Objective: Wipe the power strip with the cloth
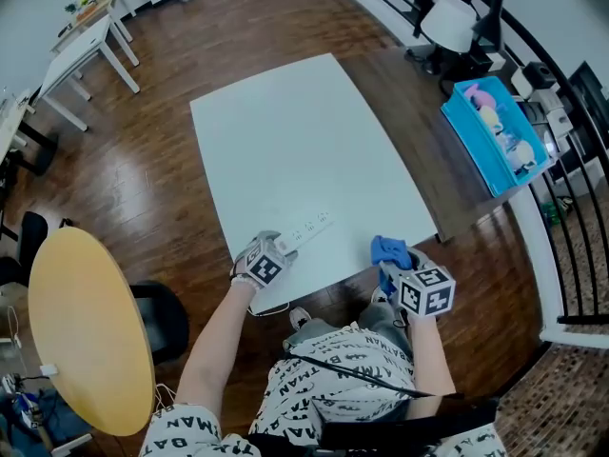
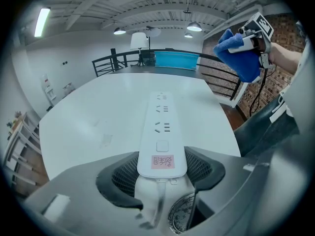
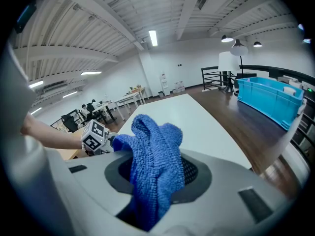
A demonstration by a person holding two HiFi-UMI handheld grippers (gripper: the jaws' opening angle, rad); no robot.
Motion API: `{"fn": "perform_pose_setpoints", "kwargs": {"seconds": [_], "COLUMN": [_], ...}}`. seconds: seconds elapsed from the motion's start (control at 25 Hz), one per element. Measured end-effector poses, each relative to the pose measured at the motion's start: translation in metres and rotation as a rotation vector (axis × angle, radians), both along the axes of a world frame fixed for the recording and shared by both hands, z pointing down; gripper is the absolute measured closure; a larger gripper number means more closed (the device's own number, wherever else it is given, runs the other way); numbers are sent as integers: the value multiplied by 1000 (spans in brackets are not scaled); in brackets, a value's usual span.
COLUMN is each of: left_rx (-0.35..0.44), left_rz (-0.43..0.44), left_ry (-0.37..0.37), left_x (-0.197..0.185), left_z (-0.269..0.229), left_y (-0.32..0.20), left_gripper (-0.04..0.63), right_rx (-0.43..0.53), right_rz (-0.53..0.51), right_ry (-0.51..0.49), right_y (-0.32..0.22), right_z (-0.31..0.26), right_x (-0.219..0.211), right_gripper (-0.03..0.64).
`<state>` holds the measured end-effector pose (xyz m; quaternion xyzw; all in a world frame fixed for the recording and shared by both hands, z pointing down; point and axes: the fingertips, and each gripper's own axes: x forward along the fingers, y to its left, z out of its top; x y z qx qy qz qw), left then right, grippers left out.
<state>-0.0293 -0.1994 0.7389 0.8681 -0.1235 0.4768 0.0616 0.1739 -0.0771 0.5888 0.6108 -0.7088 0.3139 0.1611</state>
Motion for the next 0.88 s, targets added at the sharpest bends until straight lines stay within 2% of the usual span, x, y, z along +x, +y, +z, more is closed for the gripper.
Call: {"fn": "perform_pose_setpoints", "kwargs": {"seconds": [0.24,0.52,0.72,0.88], "left_rx": [63,148,207,250], "left_rz": [-39,-123,-104,-81], "left_ry": [27,110,105,105], "left_x": [2,-6,-2,15], "left_z": [-10,-80,-126,-150], "left_y": [7,25,49,65], "left_gripper": [322,322,322,322], "right_rx": [12,57,126,140], "right_rz": [-67,-225,-393,-493], "right_ry": [-7,-8,8,69], "right_y": [-9,-44,-76,-90], "right_z": [-1,-16,-47,-61], "right_x": [-1,-9,-33,-46], "right_gripper": [476,476,476,476]}}
